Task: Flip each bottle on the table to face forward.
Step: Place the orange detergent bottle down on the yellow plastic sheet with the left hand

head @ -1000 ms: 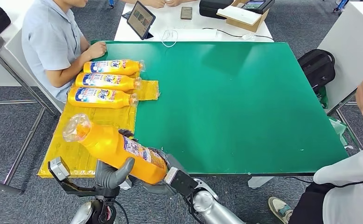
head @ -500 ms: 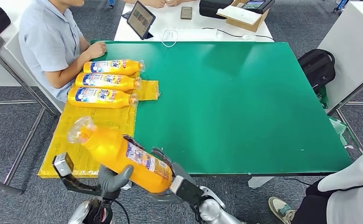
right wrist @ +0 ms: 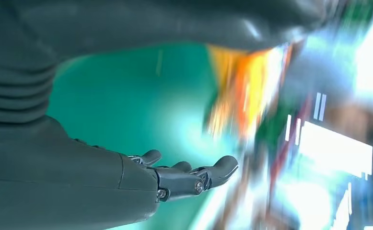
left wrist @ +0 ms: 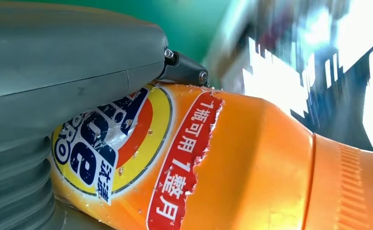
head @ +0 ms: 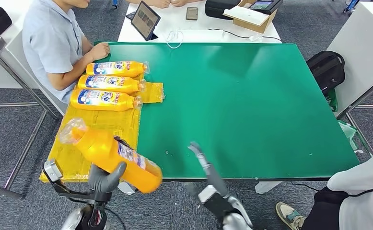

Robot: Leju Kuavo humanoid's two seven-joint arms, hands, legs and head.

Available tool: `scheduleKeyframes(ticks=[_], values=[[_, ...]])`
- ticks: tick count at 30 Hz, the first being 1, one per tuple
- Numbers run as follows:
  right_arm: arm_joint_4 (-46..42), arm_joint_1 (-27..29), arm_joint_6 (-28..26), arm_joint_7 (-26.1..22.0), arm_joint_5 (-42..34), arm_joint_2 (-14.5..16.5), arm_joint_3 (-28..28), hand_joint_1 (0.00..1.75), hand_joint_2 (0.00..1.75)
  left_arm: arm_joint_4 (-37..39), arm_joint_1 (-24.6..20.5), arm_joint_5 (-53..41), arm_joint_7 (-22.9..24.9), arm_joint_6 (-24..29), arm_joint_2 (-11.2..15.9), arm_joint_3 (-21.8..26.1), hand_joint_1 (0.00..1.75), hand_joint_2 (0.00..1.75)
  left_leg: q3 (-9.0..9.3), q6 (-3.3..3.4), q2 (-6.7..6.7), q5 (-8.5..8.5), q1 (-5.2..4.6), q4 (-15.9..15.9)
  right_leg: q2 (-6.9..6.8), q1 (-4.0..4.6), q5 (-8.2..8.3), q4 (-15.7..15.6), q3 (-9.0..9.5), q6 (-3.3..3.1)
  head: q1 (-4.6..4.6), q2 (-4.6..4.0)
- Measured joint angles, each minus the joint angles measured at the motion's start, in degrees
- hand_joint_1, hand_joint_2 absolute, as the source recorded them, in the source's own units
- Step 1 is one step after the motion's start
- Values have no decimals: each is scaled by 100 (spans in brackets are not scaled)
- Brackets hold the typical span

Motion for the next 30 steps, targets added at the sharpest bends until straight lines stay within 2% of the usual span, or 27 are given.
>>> scheduleKeyframes(ticks=[2,3,4,6,10,14,17,21,25,30], values=[[-647,368,-1375,0,167,-197,-338,0,0,-110,-25,-1756,-443,1968,13,280,175,175,-3,0,0,0,0,0,1,0,0,0,-3,0,-1,0],[-889,484,-1751,0,264,-222,-490,0,0,-143,-65,-2509,-619,2694,20,350,175,175,-4,0,0,-1,0,0,1,0,0,0,-5,0,-2,0],[-1134,584,-2016,0,388,-222,-658,0,0,-169,-112,-3135,-731,3248,28,401,175,175,-4,0,-1,-1,0,1,-1,0,0,0,-5,0,-2,0],[-1586,736,-2215,0,651,-131,-1011,0,0,-186,-213,-3974,-739,3820,42,442,175,175,-4,0,-5,0,0,0,-5,0,0,0,-4,0,-2,0],[-2208,831,-2260,1,774,149,-1548,0,0,125,-587,-6001,-308,4569,73,423,175,175,0,0,-4,1,1,-1,-6,1,0,0,-3,0,-2,0],[-2311,748,-2261,4,770,313,-1538,0,0,1169,-1323,-7826,251,4865,109,349,175,175,3,3,-3,9,1,-1,-6,0,4,1,6,1,-1,0],[-2309,680,-2261,4,778,409,-1488,0,0,1874,-1724,-8237,402,4895,128,323,175,175,6,3,4,12,0,0,-1,0,8,2,7,3,-2,0],[-2309,660,-2261,4,778,467,-1459,0,0,2398,-1991,-8275,426,4910,154,310,175,175,2,2,1,11,0,1,-2,0,7,3,5,4,-2,0],[-2306,634,-2261,4,764,493,-1431,0,175,2701,-2139,-8375,470,4923,174,286,175,175,-5,0,0,9,0,0,-2,0,5,3,-1,4,-2,0],[-2083,517,-2246,4,328,499,-1163,0,175,3815,-2645,-9105,838,4936,222,250,175,175,-4,0,0,9,1,-1,-1,1,6,3,-2,3,-1,0]])
